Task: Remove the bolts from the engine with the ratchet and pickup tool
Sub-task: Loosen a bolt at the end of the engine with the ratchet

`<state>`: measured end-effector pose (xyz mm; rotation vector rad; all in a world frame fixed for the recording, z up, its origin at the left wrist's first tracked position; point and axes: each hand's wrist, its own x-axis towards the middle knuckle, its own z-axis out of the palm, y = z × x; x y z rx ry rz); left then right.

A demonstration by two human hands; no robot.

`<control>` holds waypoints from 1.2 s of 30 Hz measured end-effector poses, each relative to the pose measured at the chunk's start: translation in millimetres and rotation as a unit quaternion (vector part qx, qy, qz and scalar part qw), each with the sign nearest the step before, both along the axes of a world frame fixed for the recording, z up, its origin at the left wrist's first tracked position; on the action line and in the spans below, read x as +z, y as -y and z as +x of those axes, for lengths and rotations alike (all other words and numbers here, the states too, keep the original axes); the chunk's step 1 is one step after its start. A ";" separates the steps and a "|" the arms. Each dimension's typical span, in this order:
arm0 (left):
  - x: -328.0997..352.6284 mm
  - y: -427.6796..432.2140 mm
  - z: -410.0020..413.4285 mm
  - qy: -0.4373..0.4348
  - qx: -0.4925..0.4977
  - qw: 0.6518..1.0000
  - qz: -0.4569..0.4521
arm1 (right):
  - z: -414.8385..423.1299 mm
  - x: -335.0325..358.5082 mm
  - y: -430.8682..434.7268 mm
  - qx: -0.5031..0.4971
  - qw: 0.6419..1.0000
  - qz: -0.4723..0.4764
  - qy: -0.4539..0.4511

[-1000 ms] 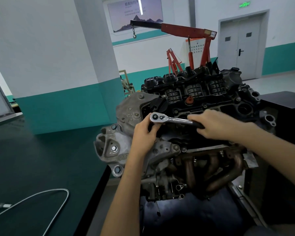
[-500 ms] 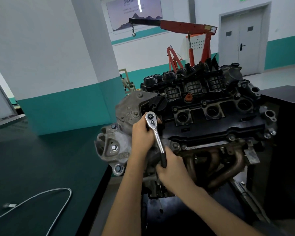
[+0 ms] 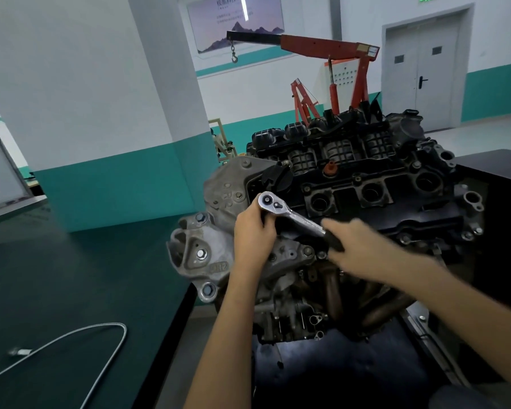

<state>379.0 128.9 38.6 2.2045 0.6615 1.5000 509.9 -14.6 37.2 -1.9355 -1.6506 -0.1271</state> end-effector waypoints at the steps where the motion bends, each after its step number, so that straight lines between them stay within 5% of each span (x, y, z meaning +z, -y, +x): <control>1: -0.6 -0.4 0.6 -0.007 0.006 1.000 0.003 | -17.5 -16.1 -0.4 0.018 0.996 0.020 -0.087; 5: -2.2 -2.4 -0.6 0.010 -0.023 1.000 -0.019 | -87.9 -55.7 -22.7 0.006 0.956 0.092 -0.277; 8: 1.1 0.0 -3.1 0.028 -0.049 0.998 -0.017 | -95.3 -54.0 -26.8 0.019 0.950 0.091 -0.298; 14: 2.7 -2.2 -5.9 -0.012 -0.087 0.996 0.023 | 4.4 5.9 0.2 0.021 0.999 -0.025 0.000; 17: 2.5 -1.8 -5.5 -0.007 -0.078 0.997 0.015 | 37.1 47.9 -4.3 -0.037 0.973 -0.057 0.220; 19: 2.8 -1.2 -5.3 0.004 -0.065 0.998 -0.004 | 35.6 49.5 -7.5 -0.050 0.965 -0.028 0.254; 21: 2.6 -0.5 -4.2 0.001 -0.052 0.999 -0.016 | 21.9 26.4 -6.0 -0.065 0.978 -0.004 0.198; 24: 0.8 -0.1 -2.4 -0.014 -0.027 0.999 0.011 | -21.5 -21.6 -1.8 -0.023 0.997 0.019 -0.065; 29: -3.9 -4.9 0.4 0.010 -0.028 0.999 -0.024 | -104.1 -57.7 -30.8 0.005 0.941 0.110 -0.320; 32: -1.9 -3.6 -1.4 0.029 -0.046 0.998 -0.026 | -98.7 -53.7 -29.6 0.014 0.946 0.096 -0.310; 36: 2.7 -3.0 -5.3 0.004 -0.086 0.996 0.009 | -27.5 -17.2 -2.3 0.063 0.989 0.016 -0.129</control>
